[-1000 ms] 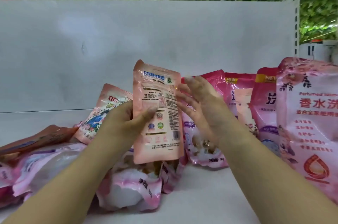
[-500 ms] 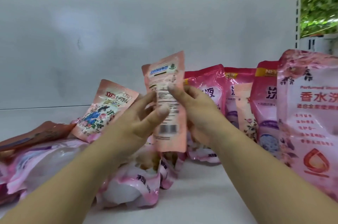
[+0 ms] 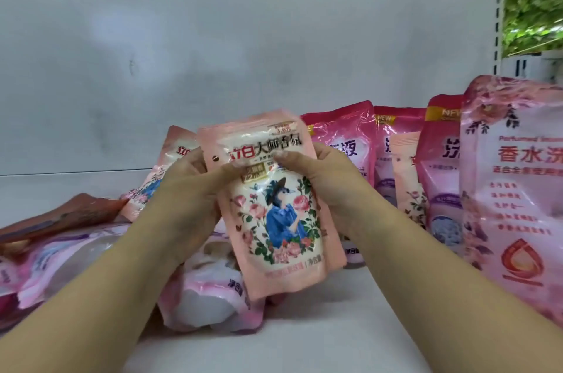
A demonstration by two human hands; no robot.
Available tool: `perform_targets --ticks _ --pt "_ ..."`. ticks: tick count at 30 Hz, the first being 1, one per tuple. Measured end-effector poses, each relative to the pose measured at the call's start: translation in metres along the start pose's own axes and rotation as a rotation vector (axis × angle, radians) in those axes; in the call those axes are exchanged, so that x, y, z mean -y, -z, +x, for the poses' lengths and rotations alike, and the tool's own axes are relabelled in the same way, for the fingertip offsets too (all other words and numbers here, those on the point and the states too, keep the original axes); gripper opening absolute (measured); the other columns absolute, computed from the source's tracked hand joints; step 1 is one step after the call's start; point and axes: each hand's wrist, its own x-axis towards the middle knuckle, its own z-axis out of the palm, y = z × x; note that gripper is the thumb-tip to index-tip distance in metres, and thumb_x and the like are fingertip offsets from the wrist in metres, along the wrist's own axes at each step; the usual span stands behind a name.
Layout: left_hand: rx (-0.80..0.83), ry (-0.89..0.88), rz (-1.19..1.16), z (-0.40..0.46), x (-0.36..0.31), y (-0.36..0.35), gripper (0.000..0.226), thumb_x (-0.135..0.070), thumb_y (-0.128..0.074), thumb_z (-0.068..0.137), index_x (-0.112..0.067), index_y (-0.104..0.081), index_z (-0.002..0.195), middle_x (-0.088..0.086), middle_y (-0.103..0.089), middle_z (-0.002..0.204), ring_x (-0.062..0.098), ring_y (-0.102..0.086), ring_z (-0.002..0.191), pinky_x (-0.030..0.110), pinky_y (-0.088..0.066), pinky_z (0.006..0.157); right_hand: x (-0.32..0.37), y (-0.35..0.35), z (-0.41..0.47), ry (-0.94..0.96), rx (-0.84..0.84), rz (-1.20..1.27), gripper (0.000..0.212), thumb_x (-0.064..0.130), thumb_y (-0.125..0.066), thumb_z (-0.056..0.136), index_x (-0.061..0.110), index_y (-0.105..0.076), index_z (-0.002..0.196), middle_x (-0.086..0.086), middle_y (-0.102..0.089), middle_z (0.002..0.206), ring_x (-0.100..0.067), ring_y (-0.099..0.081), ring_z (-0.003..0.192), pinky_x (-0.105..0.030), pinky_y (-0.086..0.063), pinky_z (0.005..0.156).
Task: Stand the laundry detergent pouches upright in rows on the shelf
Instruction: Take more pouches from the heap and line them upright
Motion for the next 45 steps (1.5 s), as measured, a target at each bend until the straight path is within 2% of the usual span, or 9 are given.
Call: perform_targets --ticks 4,7,12,16,19,27,33,39,45 --pt "0.01 -0.018 0.205 0.001 0.004 0.001 0.032 -0.018 -0.065 0.059 -0.018 -0.065 0.091 -0.002 -0.076 0.079 0.012 -0.07 0.071 0.027 -0.057 0.063 0.008 0.012 0.001 -0.017 -0.038 -0.003 0.014 0.015 -0.07 0.075 0.011 -0.061 0.085 -0.009 -0.07 0.075 -0.027 -0.065 0.07 -0.039 -0.055 0.075" --pt "0.04 -0.072 0.722 -0.004 0.008 -0.001 0.04 -0.043 -0.061 0.062 -0.031 -0.06 0.1 -0.016 -0.07 0.091 0.003 -0.065 0.08 0.022 -0.049 0.078 0.014 0.026 0.002 -0.015 -0.1 -0.128 0.008 0.013 -0.067 0.077 0.011 -0.061 0.081 -0.009 -0.071 0.08 -0.028 -0.067 0.077 -0.043 -0.055 0.081" --pt "0.493 0.196 1.513 -0.011 0.017 -0.004 0.042 -0.062 -0.044 0.079 -0.032 -0.058 0.104 -0.014 -0.063 0.097 0.004 -0.054 0.08 0.021 -0.04 0.07 0.018 0.036 -0.003 0.107 -0.356 -0.252 0.017 0.027 -0.066 0.08 0.017 -0.059 0.092 -0.003 -0.063 0.107 -0.021 -0.056 0.102 -0.036 -0.04 0.096" --pt "0.453 0.246 1.603 -0.01 0.017 -0.004 0.056 -0.055 -0.048 0.083 -0.036 -0.039 0.135 -0.005 -0.049 0.138 0.015 -0.048 0.118 0.024 -0.036 0.091 0.024 0.041 -0.005 0.282 -0.525 -0.247 0.016 0.02 -0.068 0.079 0.019 -0.055 0.087 0.004 -0.059 0.095 -0.01 -0.056 0.088 -0.017 -0.042 0.072" --pt "0.438 0.213 1.604 -0.011 0.015 -0.006 0.049 -0.045 -0.05 0.087 -0.034 -0.041 0.134 -0.002 -0.053 0.134 0.015 -0.049 0.106 0.022 -0.036 0.085 0.025 0.046 -0.005 0.4 -0.637 -0.284 0.016 0.018 -0.066 0.082 0.022 -0.05 0.085 0.009 -0.051 0.082 -0.002 -0.05 0.073 -0.012 -0.042 0.061" --pt "0.434 0.149 1.57 -0.012 0.013 -0.003 0.053 -0.037 -0.054 0.087 -0.032 -0.037 0.137 -0.007 -0.044 0.142 0.013 -0.045 0.124 0.018 -0.032 0.088 0.017 0.041 -0.004 0.383 -0.44 -0.565 0.026 0.03 -0.07 0.078 0.022 -0.054 0.097 0.012 -0.05 0.09 -0.009 -0.051 0.092 -0.024 -0.045 0.081" --pt "0.318 0.034 1.429 -0.036 0.009 -0.022 0.034 -0.027 -0.049 0.091 -0.027 -0.055 0.125 -0.005 -0.062 0.114 0.008 -0.053 0.088 0.011 -0.039 0.062 0.019 0.04 -0.005 0.355 -0.42 -0.77 0.031 0.03 -0.068 0.079 0.015 -0.061 0.106 0.001 -0.059 0.107 -0.015 -0.054 0.098 -0.028 -0.047 0.083" --pt "-0.036 0.003 1.378 -0.085 0.013 -0.009 0.049 -0.046 -0.036 0.088 -0.028 -0.043 0.132 -0.001 -0.053 0.133 0.019 -0.053 0.113 0.031 -0.042 0.095 0.018 0.037 -0.002 0.429 -0.487 -0.973 0.033 0.033 -0.065 0.081 0.014 -0.063 0.108 -0.007 -0.057 0.117 -0.023 -0.054 0.106 -0.035 -0.046 0.09" --pt "-0.12 -0.035 1.53 -0.121 0.031 -0.007 0.065 -0.05 -0.015 0.083 -0.025 -0.038 0.138 0.0 -0.034 0.149 0.014 -0.026 0.138 0.031 -0.018 0.111 0.018 0.017 -0.013 0.593 -0.646 -1.205 0.042 0.042 -0.059 0.081 0.023 -0.054 0.118 -0.006 -0.044 0.131 -0.025 -0.031 0.128 -0.035 -0.014 0.106"
